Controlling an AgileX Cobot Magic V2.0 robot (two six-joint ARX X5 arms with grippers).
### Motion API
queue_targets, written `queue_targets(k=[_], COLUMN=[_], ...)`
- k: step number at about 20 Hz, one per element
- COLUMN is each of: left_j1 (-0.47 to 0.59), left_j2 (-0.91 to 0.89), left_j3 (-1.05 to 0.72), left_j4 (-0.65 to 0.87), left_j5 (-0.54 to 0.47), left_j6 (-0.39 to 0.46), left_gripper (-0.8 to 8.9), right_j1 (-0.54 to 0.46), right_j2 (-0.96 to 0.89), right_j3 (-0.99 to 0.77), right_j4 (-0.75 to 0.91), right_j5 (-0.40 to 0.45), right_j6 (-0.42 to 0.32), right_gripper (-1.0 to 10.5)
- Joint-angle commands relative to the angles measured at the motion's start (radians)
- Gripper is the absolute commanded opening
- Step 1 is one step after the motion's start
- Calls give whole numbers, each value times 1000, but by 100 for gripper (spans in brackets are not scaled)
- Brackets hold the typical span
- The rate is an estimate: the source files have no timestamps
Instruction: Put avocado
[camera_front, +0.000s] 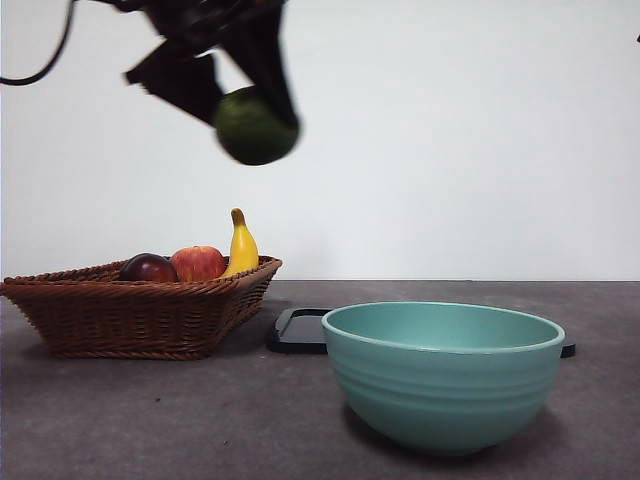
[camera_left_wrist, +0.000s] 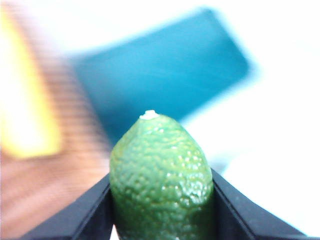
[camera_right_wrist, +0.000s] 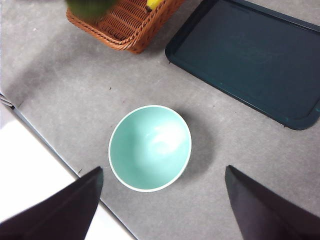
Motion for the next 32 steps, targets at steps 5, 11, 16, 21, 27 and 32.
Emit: queue_targets(k=[5,11,16,21,27,32], left_j1=[-218,-298,-329,-340,-346,-360], left_j2=[92,244,346,399,409,409], left_j3=[18,18,18,18,18,18], left_j4=[46,65,70,78,92,87], left_j5=[6,4,-22,-24,-32,-34], left_j6=[1,13,29,37,43,43], left_gripper=[150,150,150,150,308,317], right_j1=[5,5,5,5,5,5], right_j2=[6,6,6,6,6,6], right_j3=[21,21,21,21,21,21], right_j4=[9,9,9,9,9,9], right_j5=[5,34,34,34,34,34], right_j6=[11,11,11,11,11,11], right_gripper=[392,392,392,392,392,392])
